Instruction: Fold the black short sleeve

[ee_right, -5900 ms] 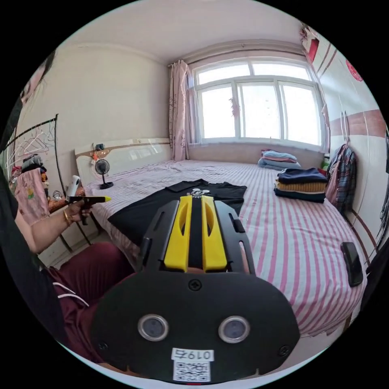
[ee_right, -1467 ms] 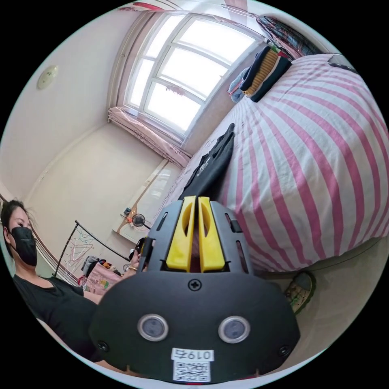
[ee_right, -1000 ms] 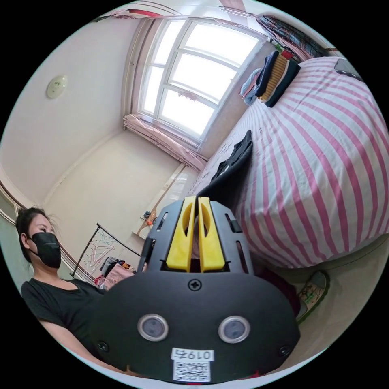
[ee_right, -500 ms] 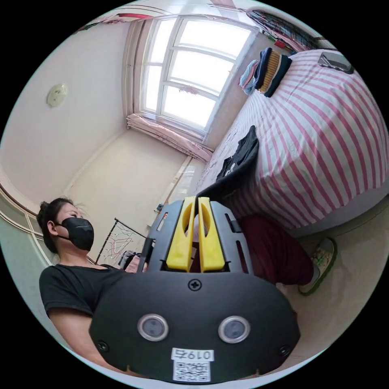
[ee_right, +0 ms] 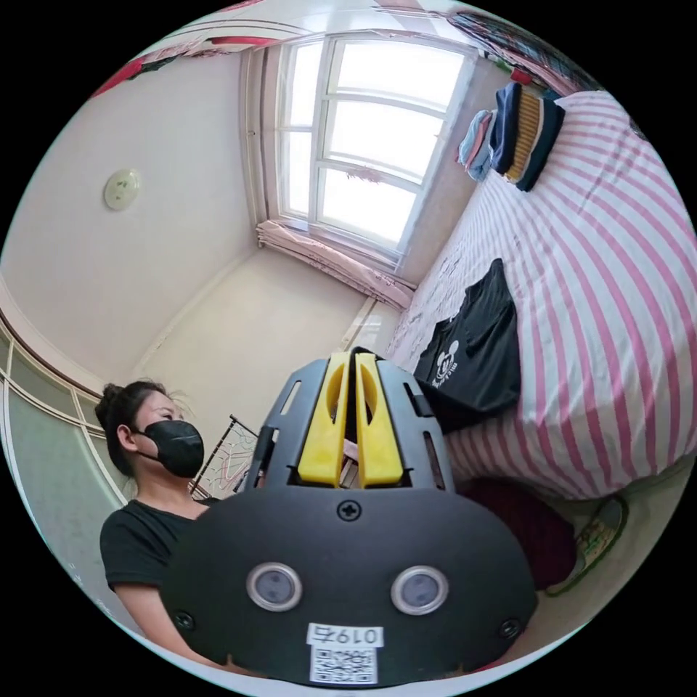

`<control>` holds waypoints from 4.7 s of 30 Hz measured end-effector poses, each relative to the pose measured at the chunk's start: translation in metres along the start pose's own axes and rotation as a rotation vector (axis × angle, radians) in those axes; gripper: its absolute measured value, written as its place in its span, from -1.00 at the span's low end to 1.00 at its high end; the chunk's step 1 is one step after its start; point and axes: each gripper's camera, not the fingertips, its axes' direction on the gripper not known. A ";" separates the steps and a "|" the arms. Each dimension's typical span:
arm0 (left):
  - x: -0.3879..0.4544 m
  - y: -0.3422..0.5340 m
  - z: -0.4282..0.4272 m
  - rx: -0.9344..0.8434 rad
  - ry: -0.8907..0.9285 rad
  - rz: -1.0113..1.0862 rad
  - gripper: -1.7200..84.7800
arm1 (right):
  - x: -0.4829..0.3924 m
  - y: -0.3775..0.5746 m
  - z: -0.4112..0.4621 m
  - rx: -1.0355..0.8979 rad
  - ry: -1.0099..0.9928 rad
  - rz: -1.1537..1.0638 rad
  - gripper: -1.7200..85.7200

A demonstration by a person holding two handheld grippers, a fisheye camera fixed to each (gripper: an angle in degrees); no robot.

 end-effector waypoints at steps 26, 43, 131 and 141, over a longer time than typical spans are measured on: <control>-0.232 -0.381 0.280 0.037 -0.243 -0.300 -0.91 | 0.179 -0.338 0.282 0.013 0.283 0.235 -0.97; -0.304 -0.449 0.365 0.110 -0.224 -0.385 -0.75 | 0.202 -0.402 0.377 0.017 0.294 0.325 -0.75; -0.213 -0.159 0.698 -0.707 -0.956 0.694 -0.93 | 0.078 -0.210 0.663 -0.833 0.852 -0.775 -0.80; -0.126 -0.124 0.492 -0.492 -0.762 0.713 -0.82 | 0.001 -0.162 0.465 -0.550 0.752 -0.689 -0.87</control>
